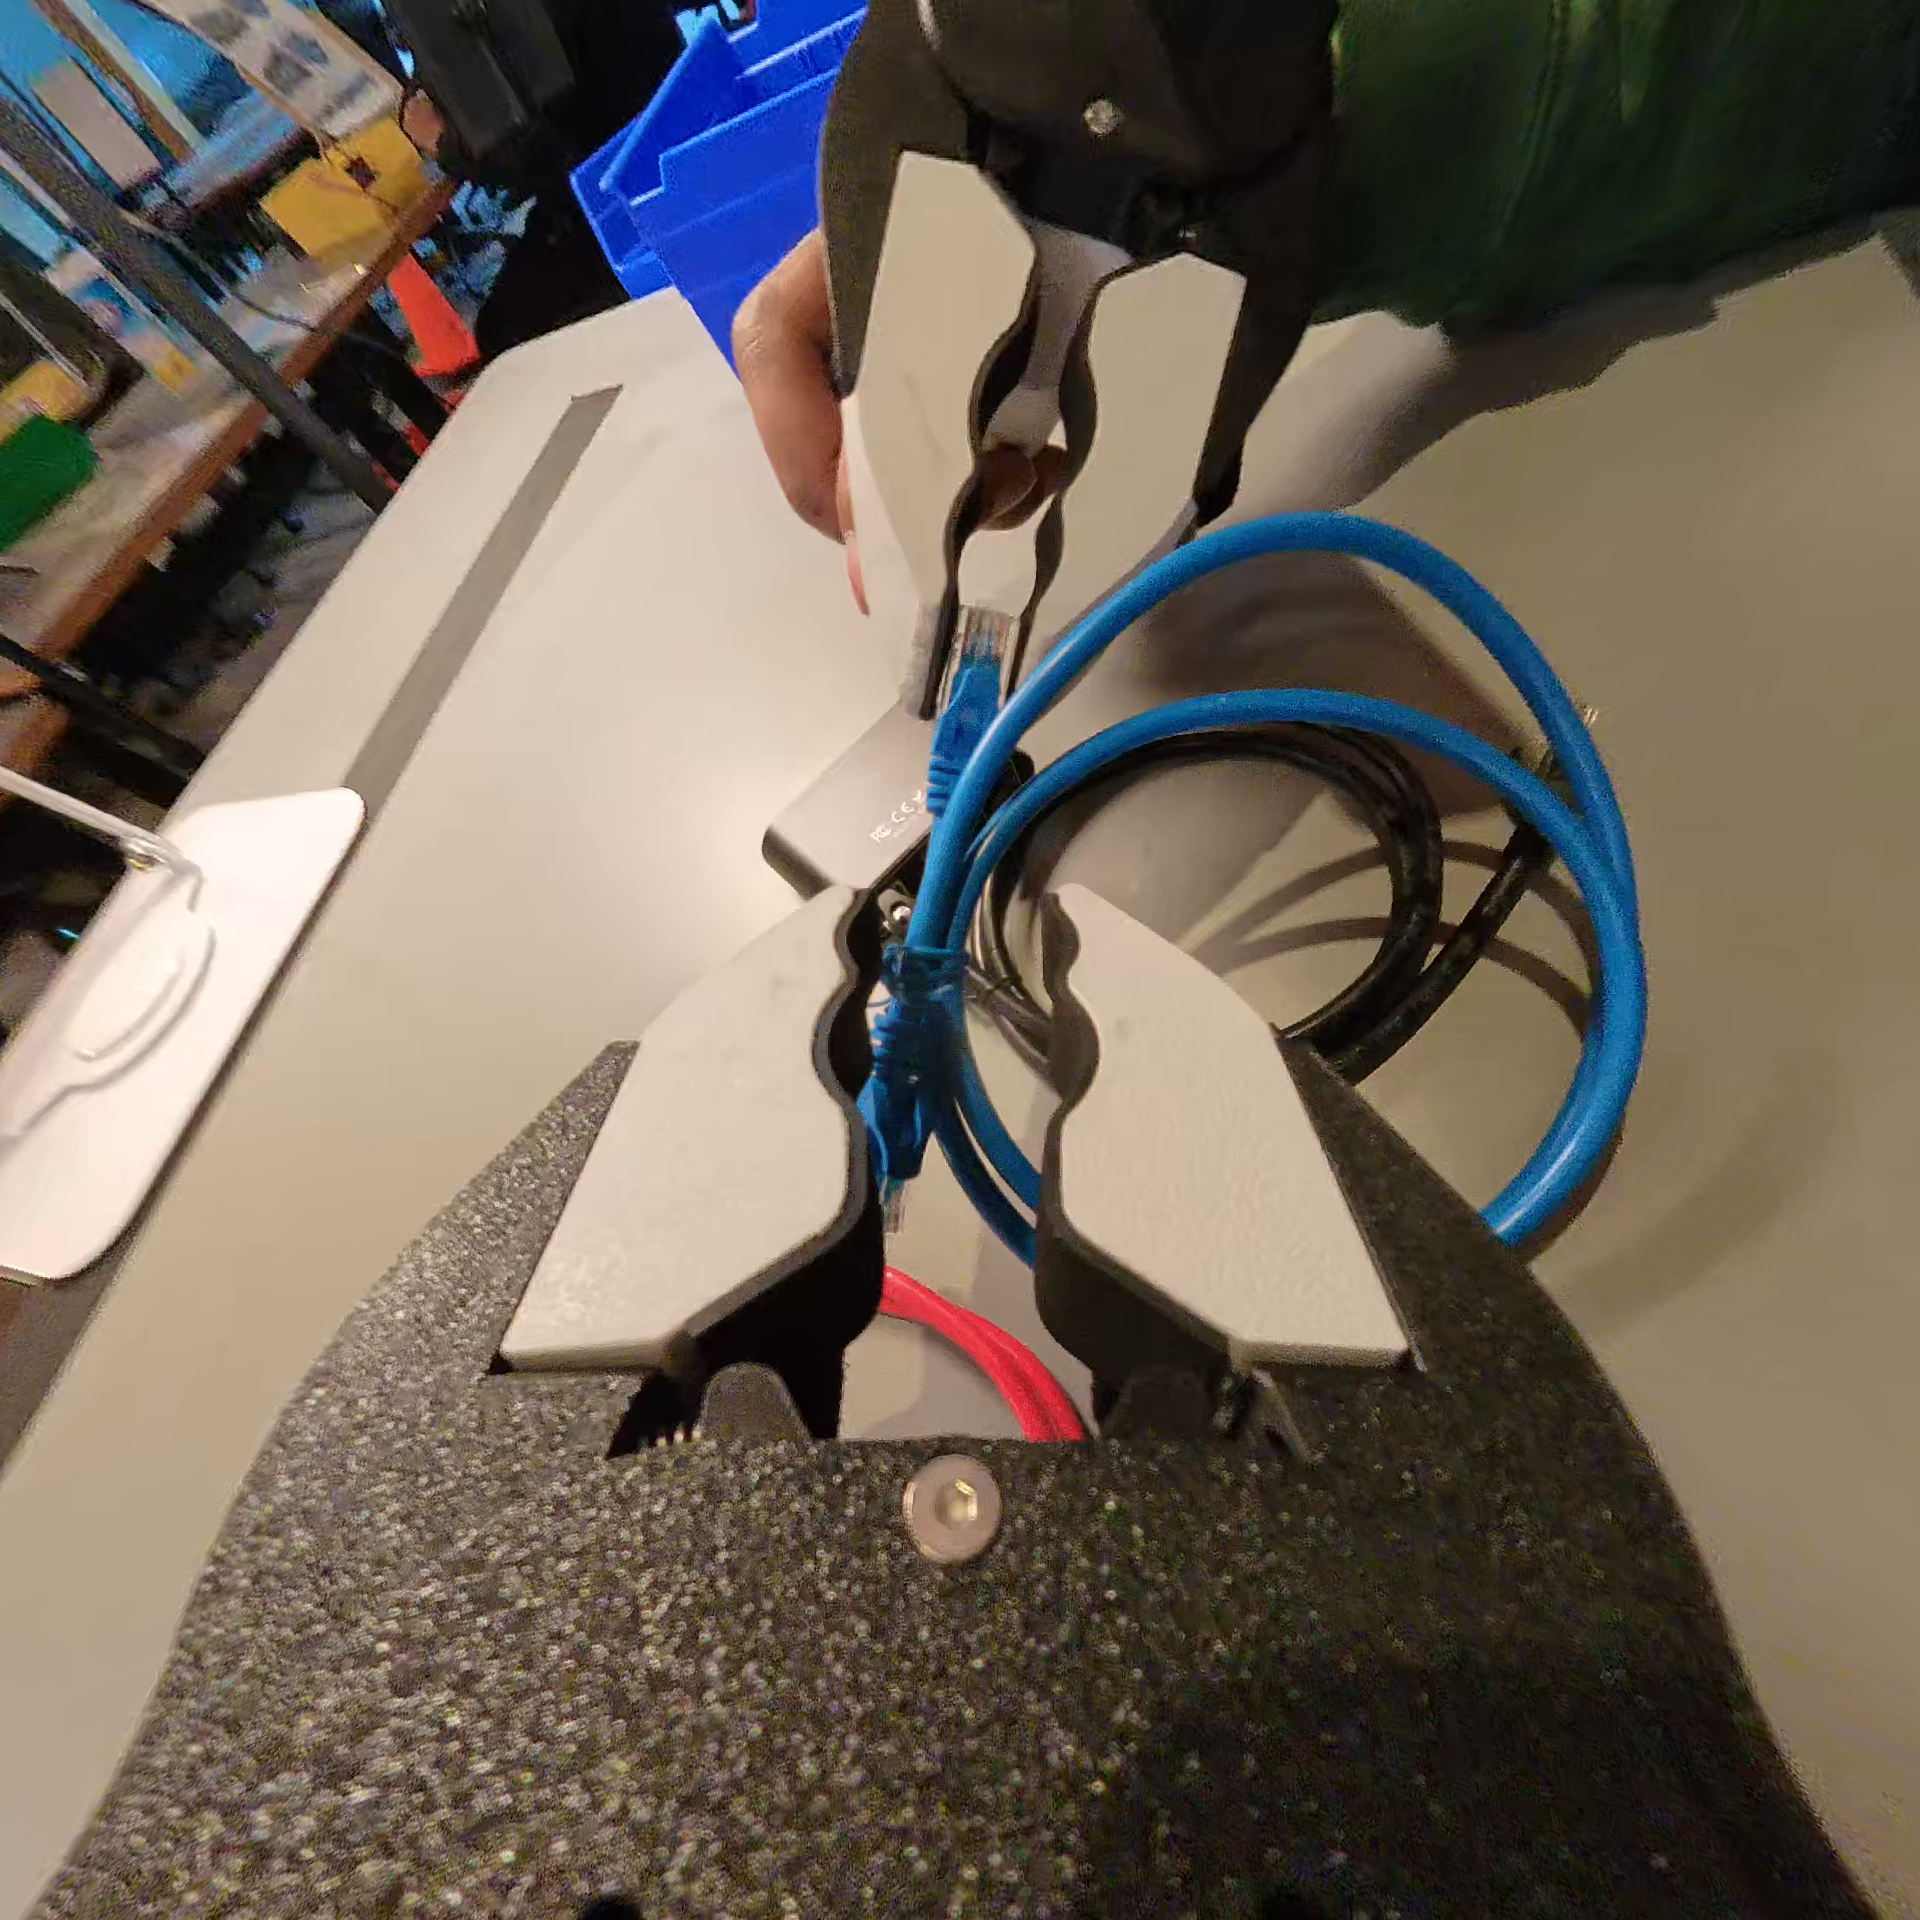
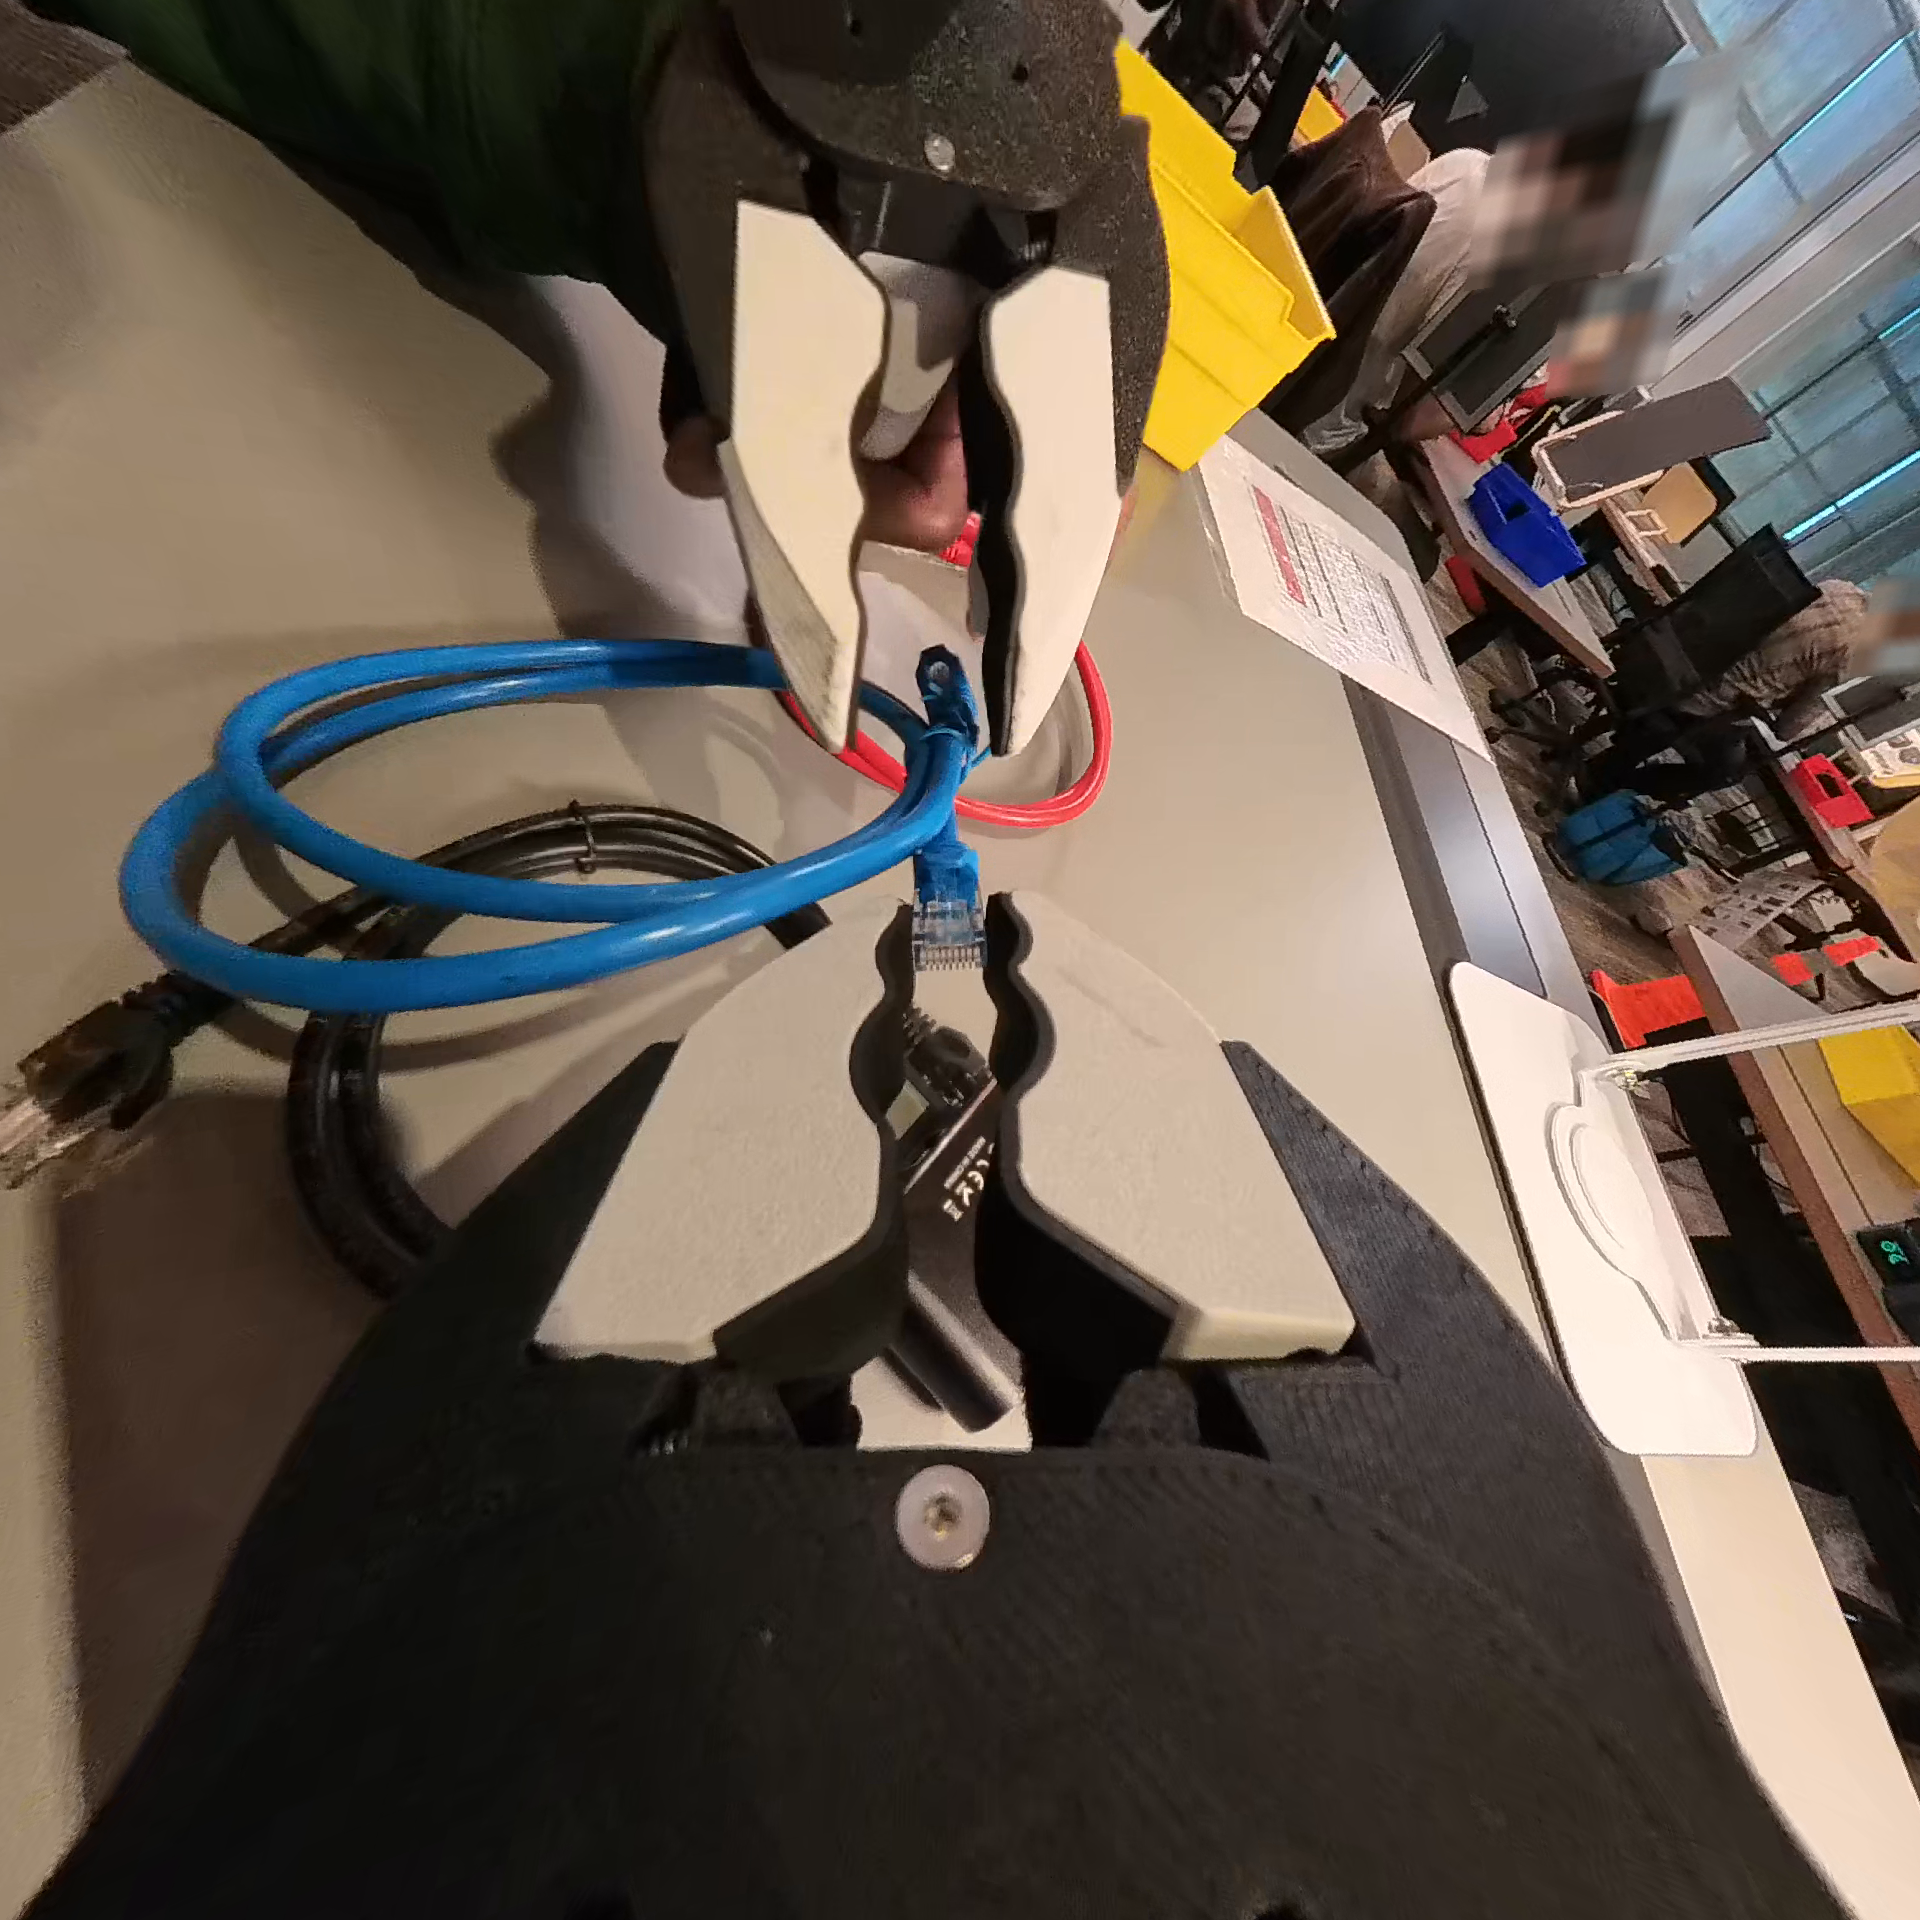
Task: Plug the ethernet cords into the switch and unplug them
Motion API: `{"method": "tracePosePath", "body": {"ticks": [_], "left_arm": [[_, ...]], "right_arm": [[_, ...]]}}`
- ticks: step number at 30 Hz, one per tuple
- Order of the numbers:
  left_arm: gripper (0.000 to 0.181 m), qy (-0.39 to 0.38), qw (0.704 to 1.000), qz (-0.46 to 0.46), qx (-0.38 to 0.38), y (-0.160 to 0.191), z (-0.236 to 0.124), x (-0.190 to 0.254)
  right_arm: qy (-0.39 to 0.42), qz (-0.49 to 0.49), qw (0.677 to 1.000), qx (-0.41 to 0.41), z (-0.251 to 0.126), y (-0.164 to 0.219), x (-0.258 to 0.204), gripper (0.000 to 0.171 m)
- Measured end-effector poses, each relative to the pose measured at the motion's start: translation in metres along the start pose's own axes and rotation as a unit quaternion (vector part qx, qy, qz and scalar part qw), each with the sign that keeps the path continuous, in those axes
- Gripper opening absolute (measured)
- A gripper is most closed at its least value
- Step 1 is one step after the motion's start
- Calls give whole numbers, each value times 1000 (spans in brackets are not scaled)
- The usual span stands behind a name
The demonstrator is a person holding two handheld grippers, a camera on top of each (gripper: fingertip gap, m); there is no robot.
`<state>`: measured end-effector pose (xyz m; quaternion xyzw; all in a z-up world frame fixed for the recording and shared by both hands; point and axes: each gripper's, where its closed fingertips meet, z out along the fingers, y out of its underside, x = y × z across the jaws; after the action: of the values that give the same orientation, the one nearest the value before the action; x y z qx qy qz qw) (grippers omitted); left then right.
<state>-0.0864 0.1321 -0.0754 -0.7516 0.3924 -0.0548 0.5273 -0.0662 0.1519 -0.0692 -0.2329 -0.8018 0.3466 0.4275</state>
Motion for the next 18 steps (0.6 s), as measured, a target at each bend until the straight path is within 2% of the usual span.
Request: {"method": "tracePosePath", "body": {"ticks": [11, 18], "left_arm": [[14, -100, 979, 173, -41, 8, 10, -7], [12, -132, 964, 217, -78, 13, 5, -15]], "right_arm": [[13, 1, 1000, 1, 3, -2, 0, 12], [37, -5, 999, 3, -2, -1, 7, 12]]}}
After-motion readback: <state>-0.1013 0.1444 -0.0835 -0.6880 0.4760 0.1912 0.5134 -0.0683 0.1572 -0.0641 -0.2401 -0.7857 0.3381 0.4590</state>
